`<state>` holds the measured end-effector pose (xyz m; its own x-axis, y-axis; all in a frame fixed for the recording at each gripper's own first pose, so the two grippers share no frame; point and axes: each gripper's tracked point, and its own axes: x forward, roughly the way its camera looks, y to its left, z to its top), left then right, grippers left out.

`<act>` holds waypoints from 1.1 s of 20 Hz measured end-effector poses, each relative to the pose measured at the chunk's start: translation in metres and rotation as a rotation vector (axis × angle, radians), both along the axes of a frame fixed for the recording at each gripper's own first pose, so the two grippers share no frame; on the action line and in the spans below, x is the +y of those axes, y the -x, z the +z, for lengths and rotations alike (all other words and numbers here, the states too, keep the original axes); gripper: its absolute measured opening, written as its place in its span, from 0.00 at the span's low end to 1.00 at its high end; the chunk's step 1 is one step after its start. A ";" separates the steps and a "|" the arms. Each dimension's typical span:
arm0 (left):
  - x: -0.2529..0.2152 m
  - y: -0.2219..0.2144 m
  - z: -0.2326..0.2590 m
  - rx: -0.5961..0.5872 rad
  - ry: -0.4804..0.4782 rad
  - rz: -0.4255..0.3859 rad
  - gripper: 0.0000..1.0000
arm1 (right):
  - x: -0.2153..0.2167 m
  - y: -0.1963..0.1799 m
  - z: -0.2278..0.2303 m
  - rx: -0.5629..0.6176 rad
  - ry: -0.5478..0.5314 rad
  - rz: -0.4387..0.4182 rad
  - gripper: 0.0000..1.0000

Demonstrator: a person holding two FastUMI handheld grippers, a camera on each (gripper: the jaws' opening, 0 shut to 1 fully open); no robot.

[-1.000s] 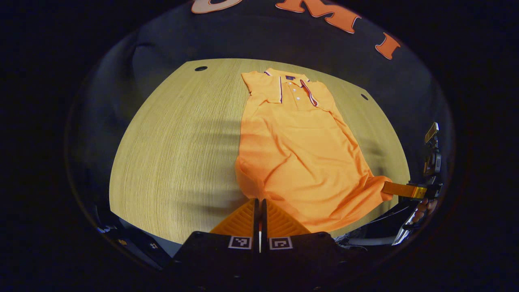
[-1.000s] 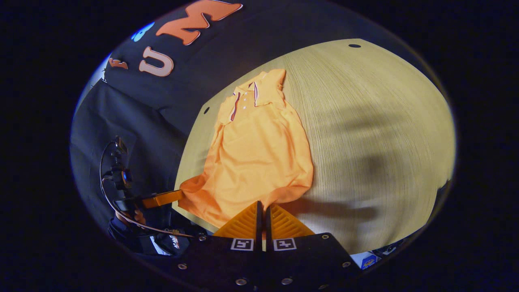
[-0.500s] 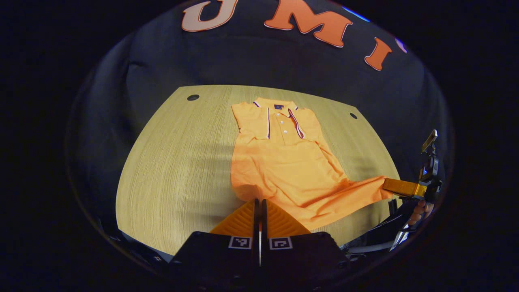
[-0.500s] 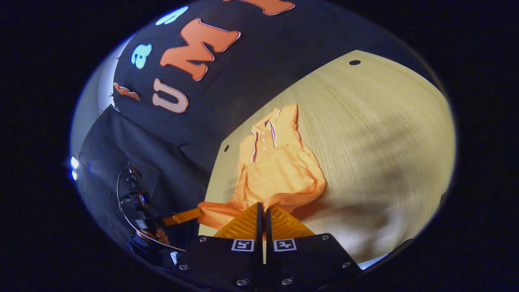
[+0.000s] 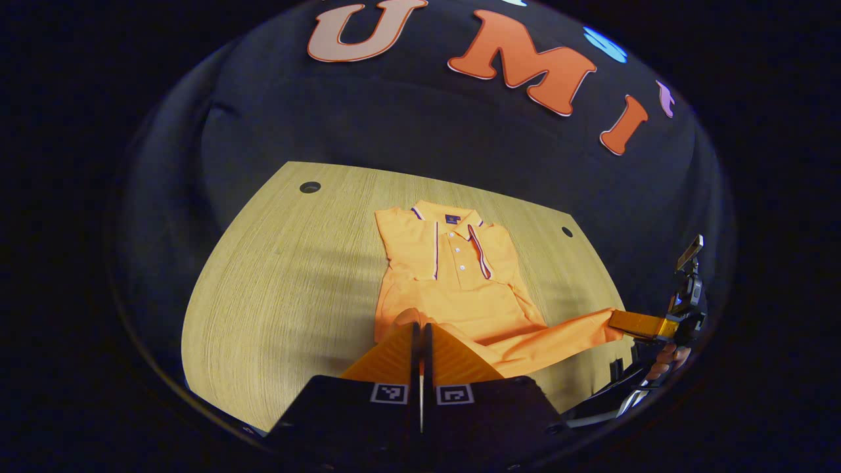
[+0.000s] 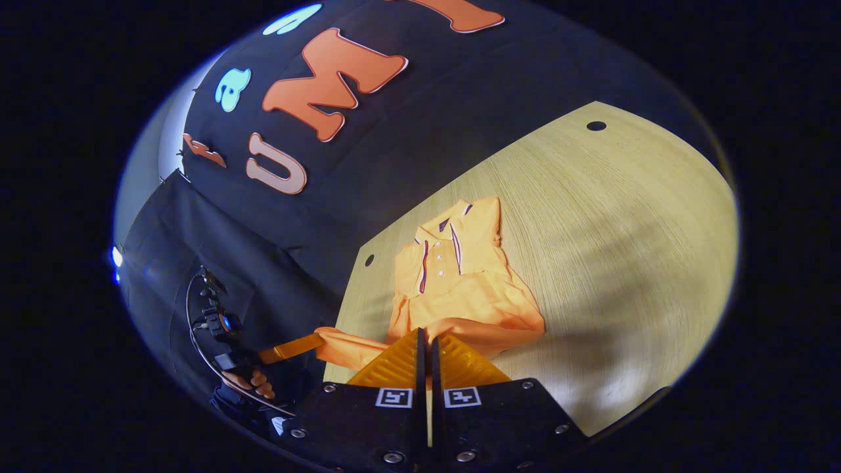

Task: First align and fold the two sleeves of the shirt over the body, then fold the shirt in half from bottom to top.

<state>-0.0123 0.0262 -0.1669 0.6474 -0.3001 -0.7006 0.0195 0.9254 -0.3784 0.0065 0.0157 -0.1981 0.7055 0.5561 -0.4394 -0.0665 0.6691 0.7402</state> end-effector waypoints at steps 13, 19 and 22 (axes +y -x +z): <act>0.100 -0.048 0.138 -0.062 0.045 -0.099 0.01 | 0.022 -0.118 0.049 -0.054 0.128 -0.037 0.03; 0.148 -0.086 0.159 -0.009 0.130 -0.084 0.01 | 0.021 -0.176 0.018 0.039 0.137 -0.081 0.03; 0.175 -0.098 0.175 -0.035 0.115 -0.071 0.01 | 0.018 -0.204 0.008 0.073 0.135 -0.109 0.04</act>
